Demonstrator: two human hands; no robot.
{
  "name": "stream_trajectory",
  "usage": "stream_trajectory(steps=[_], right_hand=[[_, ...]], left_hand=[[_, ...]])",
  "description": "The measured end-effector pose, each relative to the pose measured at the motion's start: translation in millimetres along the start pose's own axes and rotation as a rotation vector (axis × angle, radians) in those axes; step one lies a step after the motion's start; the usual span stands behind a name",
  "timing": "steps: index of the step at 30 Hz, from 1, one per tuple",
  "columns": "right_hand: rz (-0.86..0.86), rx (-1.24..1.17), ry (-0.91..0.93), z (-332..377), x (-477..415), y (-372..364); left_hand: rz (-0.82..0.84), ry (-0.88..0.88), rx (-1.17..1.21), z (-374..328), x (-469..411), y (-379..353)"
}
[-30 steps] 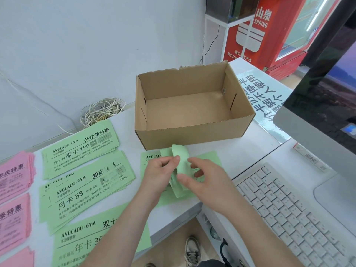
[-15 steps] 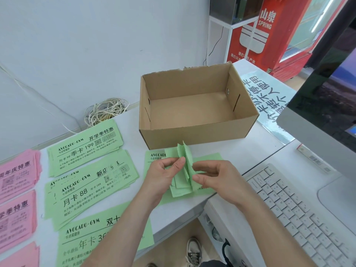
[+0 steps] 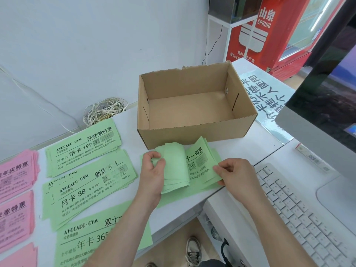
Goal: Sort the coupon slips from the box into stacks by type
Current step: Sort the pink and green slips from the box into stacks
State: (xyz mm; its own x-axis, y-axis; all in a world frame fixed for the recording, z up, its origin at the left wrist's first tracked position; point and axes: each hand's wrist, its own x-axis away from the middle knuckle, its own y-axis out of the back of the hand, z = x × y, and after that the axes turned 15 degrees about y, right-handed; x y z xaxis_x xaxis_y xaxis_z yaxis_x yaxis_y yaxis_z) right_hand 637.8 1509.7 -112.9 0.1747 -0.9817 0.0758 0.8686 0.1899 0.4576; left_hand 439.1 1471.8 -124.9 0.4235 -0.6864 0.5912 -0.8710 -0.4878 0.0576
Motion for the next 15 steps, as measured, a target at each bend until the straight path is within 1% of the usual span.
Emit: stream_trajectory(steps=[3,5,8,10,12,15], right_hand=[[0.007,-0.153,-0.006,1.9,1.4,-2.6],[0.014,-0.21,0.014,6.0,3.0,-7.2],[0.029,-0.2,0.079,13.8,4.2,-15.6],[0.064,-0.128,0.149,18.3,4.3,-20.9],[0.105,-0.07,0.211,21.4,4.3,-25.0],[0.118,-0.07,0.238,22.4,4.7,-26.0]], left_hand=[[0.009,-0.153,-0.149,-1.5,5.1,-1.8],[0.062,-0.185,-0.251,-4.9,8.0,-4.9],[0.119,-0.184,-0.359,-9.1,10.2,-10.7],[0.097,-0.188,-0.424,-10.1,11.0,-13.8],[0.084,-0.156,-0.431,-13.9,12.2,-16.8],[0.105,-0.09,-0.4,-17.9,12.9,-17.0]])
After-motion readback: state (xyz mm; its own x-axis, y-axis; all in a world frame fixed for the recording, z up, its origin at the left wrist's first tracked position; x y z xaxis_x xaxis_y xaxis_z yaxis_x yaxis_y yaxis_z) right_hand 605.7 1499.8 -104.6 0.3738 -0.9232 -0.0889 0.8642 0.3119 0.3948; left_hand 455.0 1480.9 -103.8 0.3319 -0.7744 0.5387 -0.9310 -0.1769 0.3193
